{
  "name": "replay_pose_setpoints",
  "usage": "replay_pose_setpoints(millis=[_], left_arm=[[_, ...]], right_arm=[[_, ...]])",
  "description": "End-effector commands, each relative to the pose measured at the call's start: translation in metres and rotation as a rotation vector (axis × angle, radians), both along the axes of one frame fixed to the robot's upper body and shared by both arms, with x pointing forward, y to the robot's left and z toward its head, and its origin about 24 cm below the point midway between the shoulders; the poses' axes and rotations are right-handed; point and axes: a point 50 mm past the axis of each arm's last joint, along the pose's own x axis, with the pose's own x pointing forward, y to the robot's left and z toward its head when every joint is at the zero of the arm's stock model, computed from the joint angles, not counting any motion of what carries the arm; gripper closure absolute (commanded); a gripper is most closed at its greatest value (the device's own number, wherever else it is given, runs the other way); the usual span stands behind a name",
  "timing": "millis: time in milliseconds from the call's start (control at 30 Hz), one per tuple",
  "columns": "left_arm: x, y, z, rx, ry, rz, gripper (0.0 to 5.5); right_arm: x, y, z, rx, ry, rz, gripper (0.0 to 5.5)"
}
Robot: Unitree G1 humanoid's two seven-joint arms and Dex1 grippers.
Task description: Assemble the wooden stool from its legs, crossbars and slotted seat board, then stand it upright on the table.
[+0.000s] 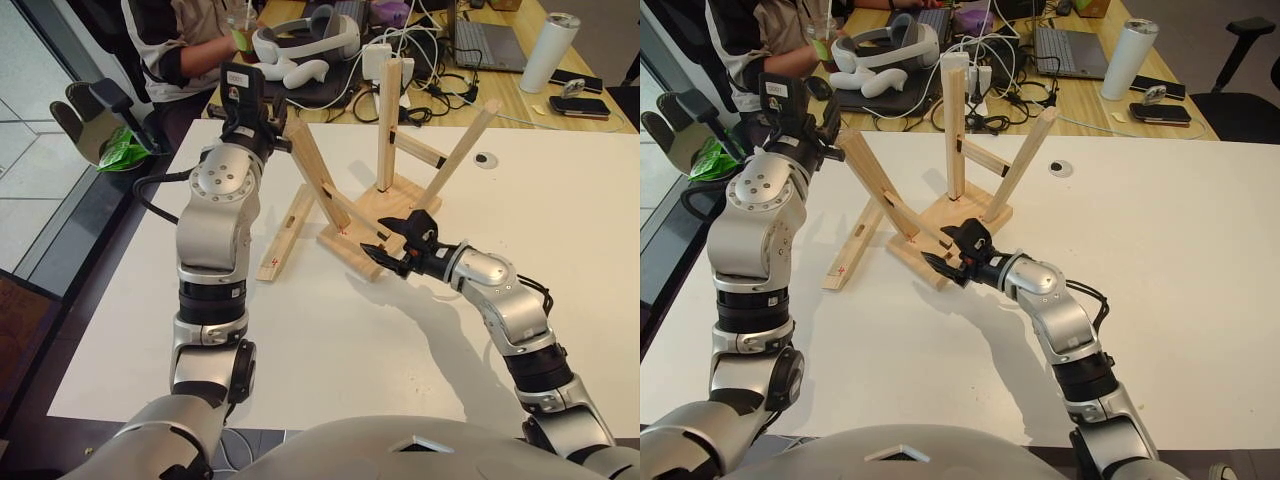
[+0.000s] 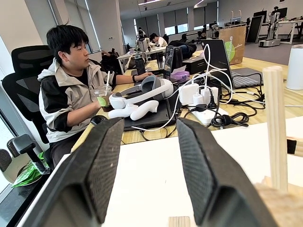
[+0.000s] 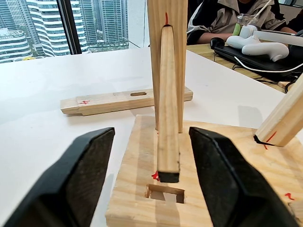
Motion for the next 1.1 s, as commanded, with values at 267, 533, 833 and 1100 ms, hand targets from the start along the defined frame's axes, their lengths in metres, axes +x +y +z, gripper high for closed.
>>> replay_pose_setpoints(millis=[267, 533, 833, 1100], left_arm=[[0.001, -0.009, -0.007, 0.019, 0.033, -0.03, 3.41], [0.001, -0.014, -0.005, 0.02, 0.024, -0.042, 3.41], [-0.003, -0.027, -0.005, 0.047, 0.016, -0.099, 3.41], [-0.005, -0.034, -0.011, 0.06, 0.031, -0.128, 3.41]], right_arm=[[0.005, -0.013, 0.004, -0.045, -0.026, -0.042, 4.41], [0.011, -0.013, -0.002, -0.081, -0.013, -0.033, 5.07], [0.021, 0.006, 0.024, -0.023, -0.071, 0.01, 5.07], [0.025, 0.02, 0.064, 0.065, -0.129, 0.055, 5.08]])
